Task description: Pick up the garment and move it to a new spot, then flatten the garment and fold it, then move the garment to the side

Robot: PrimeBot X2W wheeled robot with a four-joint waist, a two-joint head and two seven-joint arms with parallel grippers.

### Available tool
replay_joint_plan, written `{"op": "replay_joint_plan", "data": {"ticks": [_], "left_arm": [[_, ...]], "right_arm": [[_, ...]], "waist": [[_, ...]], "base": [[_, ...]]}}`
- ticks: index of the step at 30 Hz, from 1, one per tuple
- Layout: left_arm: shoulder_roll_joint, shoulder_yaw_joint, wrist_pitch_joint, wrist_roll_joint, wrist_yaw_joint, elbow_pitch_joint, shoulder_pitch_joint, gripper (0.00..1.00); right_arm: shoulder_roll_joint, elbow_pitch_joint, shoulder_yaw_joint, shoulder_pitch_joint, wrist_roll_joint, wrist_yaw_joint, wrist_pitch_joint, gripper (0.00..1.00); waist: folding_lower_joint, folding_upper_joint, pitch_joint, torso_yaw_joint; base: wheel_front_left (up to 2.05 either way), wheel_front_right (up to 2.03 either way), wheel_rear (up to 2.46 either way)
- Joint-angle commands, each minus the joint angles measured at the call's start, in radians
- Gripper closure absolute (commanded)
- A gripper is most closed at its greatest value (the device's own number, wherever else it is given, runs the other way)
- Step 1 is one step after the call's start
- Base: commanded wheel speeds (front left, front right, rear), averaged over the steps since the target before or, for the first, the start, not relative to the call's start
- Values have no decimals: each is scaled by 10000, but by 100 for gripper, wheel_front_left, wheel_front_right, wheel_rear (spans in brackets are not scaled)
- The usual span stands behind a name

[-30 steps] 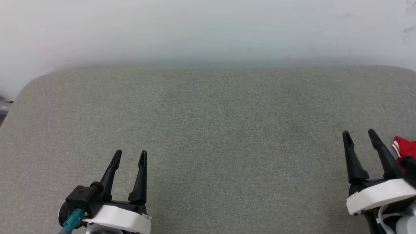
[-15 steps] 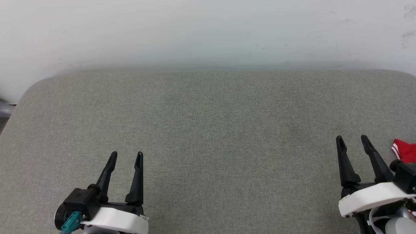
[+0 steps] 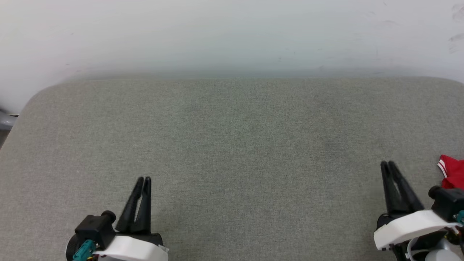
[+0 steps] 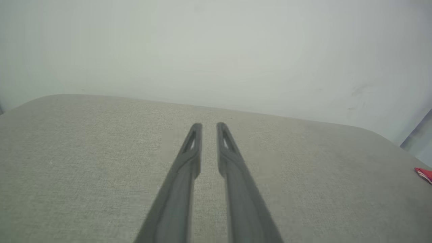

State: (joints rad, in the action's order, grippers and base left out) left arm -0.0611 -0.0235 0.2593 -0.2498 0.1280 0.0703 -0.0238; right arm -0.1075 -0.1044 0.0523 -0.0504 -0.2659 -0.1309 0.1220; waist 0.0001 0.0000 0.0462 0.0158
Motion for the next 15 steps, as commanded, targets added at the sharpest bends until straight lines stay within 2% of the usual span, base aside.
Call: {"op": "replay_joint_plan", "data": {"ticks": [1,15], "left_arm": [[-6,-1,-28,-271,-2,-27,11,100],[-112,121,-619,-2922,-3,321,288,100]], "right_arm": [[8,-24,27,-60,-259,-2,-62,100],[112,-259,142,-164,-2739,-1,-498,100]], "waist": [[0,0,-5,-2],[0,0,-53,-20]], "base": [[0,0,0],[0,0,0]]}}
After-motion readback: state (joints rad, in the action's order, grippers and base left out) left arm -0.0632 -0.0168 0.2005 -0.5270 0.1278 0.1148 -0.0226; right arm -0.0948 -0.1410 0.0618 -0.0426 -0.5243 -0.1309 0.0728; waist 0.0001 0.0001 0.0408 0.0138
